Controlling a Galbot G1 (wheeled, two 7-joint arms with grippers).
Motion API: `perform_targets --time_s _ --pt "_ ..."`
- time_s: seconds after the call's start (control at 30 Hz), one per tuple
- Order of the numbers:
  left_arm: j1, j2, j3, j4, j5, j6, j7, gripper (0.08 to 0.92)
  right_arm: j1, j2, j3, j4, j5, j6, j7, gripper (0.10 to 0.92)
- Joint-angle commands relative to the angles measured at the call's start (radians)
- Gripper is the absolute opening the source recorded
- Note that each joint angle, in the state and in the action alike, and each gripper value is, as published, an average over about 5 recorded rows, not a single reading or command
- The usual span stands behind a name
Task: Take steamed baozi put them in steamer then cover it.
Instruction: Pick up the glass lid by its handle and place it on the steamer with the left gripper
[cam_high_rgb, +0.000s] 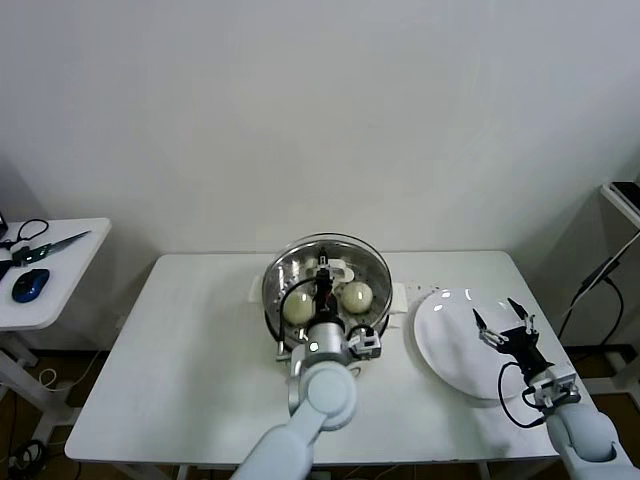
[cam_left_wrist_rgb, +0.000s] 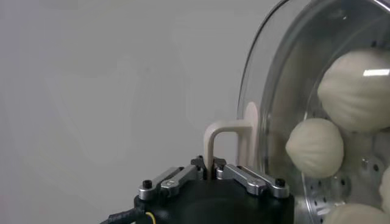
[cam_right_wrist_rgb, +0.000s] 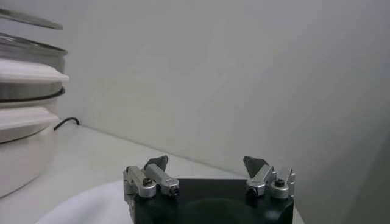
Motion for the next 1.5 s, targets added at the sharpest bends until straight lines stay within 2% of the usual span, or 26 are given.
perform_targets --time_s 0.03,1.5 --pt "-0.013 -0.018 0.003 0.031 -0.013 0.049 0.021 0.150 -0.001 0.001 0.003 -0.004 -0.008 0.003 -0.002 0.823" --pt "-0.030 0.002 0.006 0.064 0.000 0.049 0.067 0.150 -0.004 0.010 0.016 -0.014 -0.024 0.018 -0.020 0.823"
